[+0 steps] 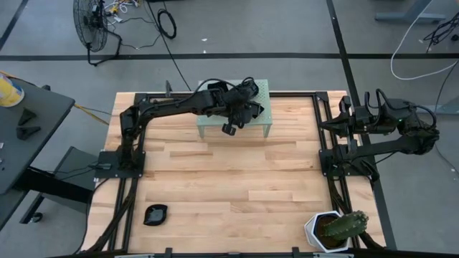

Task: Pick & Place Mini shaped plates
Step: Stack the square plate on top of the square plate on the shelf

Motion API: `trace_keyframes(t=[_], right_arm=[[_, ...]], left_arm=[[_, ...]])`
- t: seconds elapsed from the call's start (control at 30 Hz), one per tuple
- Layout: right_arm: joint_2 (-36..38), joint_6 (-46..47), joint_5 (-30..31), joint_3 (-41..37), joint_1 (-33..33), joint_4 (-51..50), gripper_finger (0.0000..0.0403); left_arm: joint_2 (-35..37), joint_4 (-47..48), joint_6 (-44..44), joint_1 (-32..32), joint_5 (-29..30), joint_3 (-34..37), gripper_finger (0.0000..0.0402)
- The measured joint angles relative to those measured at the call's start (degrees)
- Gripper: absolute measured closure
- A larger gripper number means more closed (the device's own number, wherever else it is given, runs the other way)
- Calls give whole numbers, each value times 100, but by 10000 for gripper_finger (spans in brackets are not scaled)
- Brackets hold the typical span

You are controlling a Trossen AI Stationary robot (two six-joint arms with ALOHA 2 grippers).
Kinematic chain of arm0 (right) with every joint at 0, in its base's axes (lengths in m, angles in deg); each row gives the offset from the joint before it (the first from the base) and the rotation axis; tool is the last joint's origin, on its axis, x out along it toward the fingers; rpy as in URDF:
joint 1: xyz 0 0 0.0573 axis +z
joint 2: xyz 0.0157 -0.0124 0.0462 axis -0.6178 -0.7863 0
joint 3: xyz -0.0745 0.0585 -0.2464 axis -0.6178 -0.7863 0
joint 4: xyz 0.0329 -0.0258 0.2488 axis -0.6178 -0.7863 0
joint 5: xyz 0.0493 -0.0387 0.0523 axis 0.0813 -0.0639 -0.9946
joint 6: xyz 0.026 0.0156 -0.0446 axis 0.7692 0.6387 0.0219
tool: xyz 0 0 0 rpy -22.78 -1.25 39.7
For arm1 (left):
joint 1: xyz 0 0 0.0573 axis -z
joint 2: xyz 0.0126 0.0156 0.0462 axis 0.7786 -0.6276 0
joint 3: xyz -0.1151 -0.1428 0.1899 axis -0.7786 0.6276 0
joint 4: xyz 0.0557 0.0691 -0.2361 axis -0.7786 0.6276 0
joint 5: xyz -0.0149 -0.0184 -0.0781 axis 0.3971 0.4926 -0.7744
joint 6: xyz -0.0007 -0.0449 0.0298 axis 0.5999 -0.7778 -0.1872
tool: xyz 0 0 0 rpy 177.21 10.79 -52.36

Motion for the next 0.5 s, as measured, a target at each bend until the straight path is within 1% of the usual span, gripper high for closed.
trace_keyframes(t=[0.1, 0.23, 0.5], right_arm=[[0, 0, 1, -2, -2, 0, 399], [0, 0, 0, -1, -2, 2, 399], [0, 0, 2, 0, -1, 2, 399]], left_arm=[[-2, -159, 21, 62, 406, 0, 261], [-2, -194, 187, 89, 409, 0, 267], [-52, -216, 201, 80, 412, 0, 276]])
